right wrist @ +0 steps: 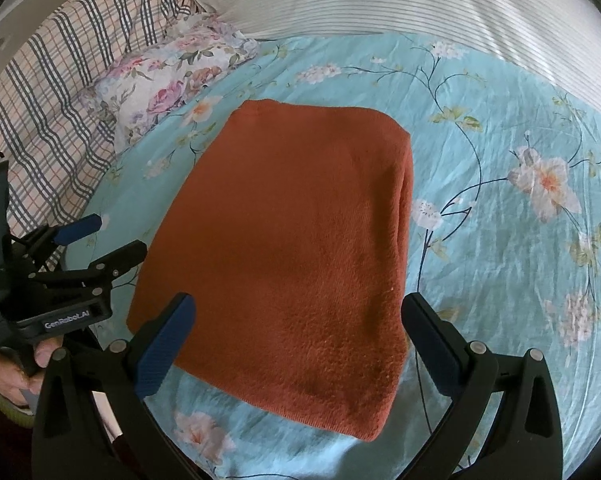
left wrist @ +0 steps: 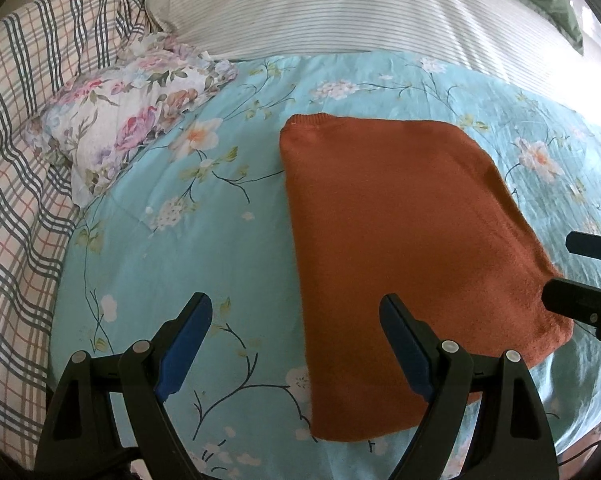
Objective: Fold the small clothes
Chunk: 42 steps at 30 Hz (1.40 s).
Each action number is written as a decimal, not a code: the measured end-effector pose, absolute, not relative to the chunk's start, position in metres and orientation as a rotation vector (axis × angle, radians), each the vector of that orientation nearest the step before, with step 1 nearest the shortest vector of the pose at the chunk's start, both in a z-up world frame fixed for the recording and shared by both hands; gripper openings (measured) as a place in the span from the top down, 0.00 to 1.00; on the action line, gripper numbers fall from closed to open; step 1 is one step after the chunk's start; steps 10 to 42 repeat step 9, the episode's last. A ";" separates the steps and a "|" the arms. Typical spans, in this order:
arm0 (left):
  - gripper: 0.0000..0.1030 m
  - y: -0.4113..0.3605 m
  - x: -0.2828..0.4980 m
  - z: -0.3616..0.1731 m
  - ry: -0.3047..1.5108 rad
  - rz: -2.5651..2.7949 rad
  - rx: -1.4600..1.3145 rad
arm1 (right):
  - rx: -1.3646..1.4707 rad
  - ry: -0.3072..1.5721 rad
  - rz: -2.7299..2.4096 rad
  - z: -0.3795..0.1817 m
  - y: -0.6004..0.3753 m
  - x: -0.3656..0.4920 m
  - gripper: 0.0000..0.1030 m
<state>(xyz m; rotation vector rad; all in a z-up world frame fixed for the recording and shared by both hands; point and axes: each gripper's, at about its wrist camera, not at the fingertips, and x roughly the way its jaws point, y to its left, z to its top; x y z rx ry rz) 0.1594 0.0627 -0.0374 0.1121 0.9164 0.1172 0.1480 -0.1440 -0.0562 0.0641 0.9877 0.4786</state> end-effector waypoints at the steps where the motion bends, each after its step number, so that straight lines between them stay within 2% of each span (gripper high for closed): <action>1: 0.16 0.063 0.159 -0.037 0.916 0.114 0.108 | 0.065 0.988 0.476 -0.057 -0.145 0.148 0.01; 42: 0.16 0.060 0.154 -0.036 0.895 0.087 0.117 | 0.078 1.001 0.476 -0.066 -0.144 0.157 0.01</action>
